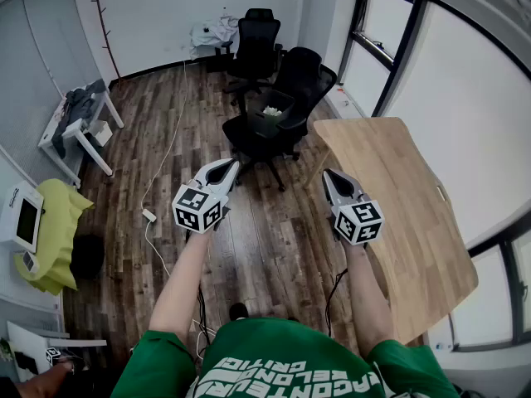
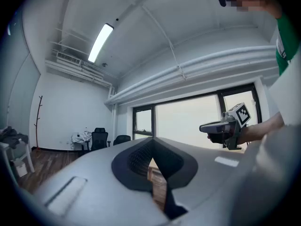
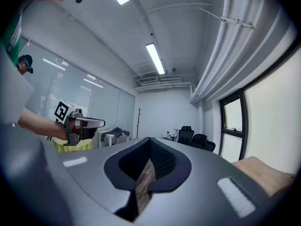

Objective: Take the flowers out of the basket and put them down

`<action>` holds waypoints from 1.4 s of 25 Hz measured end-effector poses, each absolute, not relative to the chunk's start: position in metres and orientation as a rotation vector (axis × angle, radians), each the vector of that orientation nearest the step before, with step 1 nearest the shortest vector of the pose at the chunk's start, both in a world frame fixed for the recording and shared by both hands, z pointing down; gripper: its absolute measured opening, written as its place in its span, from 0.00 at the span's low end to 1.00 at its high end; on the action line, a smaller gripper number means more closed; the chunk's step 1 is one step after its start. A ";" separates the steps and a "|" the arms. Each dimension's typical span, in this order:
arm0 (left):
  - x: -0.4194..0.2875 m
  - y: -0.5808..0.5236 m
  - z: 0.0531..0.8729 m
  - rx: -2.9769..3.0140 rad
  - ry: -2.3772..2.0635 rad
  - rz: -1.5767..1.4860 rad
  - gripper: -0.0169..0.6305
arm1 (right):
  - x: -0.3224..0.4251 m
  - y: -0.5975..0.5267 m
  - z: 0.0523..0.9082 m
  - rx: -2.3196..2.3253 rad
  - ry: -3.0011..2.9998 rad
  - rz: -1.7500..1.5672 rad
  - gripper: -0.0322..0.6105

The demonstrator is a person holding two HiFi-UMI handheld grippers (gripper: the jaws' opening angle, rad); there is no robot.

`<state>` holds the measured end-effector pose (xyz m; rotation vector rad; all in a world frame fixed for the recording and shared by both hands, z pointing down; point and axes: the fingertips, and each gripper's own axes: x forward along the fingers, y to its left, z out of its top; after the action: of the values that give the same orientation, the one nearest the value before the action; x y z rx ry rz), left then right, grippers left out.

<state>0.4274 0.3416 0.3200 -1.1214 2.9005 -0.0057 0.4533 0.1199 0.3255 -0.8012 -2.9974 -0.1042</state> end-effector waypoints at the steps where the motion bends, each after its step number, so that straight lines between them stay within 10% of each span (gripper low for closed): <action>1: 0.427 0.340 0.320 -1.131 2.898 -0.008 0.05 | 0.454 0.121 0.327 -0.798 -2.994 -0.102 0.06; 35: 0.313 0.419 0.371 -1.345 2.894 0.029 0.05 | 0.360 0.218 0.370 -0.630 -2.969 -0.075 0.06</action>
<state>0.3131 0.4194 0.3712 -1.3450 2.8942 0.0289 0.3598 0.2181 0.3697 -0.6301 -2.9692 -0.0747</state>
